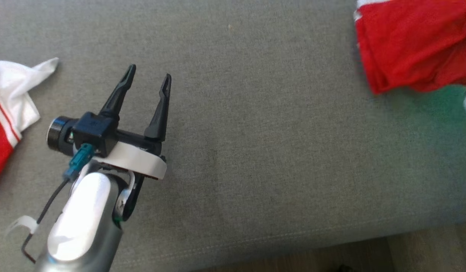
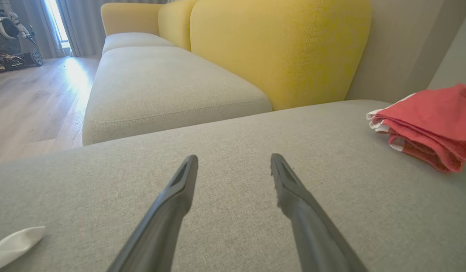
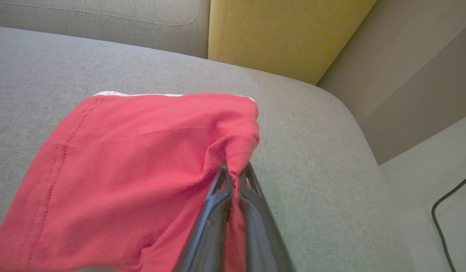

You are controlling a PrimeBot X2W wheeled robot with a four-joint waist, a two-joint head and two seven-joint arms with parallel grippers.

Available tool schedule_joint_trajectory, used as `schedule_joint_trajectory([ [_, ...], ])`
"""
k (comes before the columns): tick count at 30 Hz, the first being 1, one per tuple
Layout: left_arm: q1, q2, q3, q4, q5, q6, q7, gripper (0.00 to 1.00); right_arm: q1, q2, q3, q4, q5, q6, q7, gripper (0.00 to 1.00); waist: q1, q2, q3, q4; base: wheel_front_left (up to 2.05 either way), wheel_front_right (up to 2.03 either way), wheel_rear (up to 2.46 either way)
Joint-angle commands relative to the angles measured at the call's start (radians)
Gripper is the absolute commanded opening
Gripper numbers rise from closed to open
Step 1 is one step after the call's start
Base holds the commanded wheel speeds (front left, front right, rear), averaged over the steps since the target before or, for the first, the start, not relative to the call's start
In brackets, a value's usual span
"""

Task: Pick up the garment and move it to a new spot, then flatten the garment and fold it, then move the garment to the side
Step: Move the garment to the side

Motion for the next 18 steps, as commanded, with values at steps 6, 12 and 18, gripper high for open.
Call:
schedule_joint_trajectory([
  [6,-0.046,0.04,0.037,-0.054,0.009,-0.003,0.005,1.0,-0.05,-0.108,-0.007,-0.043,0.039,0.003,-0.017,0.0,-0.0001,0.0,0.067,-0.012,0.0,0.0,0.0],
  [12,-0.058,0.052,0.037,-0.068,0.01,-0.001,0.005,1.0,-0.06,-0.154,-0.018,-0.076,0.092,0.003,0.023,0.0,-0.0001,0.0,0.111,-0.023,0.0,0.0,0.0],
  [18,-0.066,0.06,0.035,-0.071,0.01,0.0,0.004,1.0,-0.047,-0.145,-0.076,-0.1,0.088,0.003,0.06,0.0,-0.0001,0.0,0.127,-0.038,0.0,0.0,0.0],
])
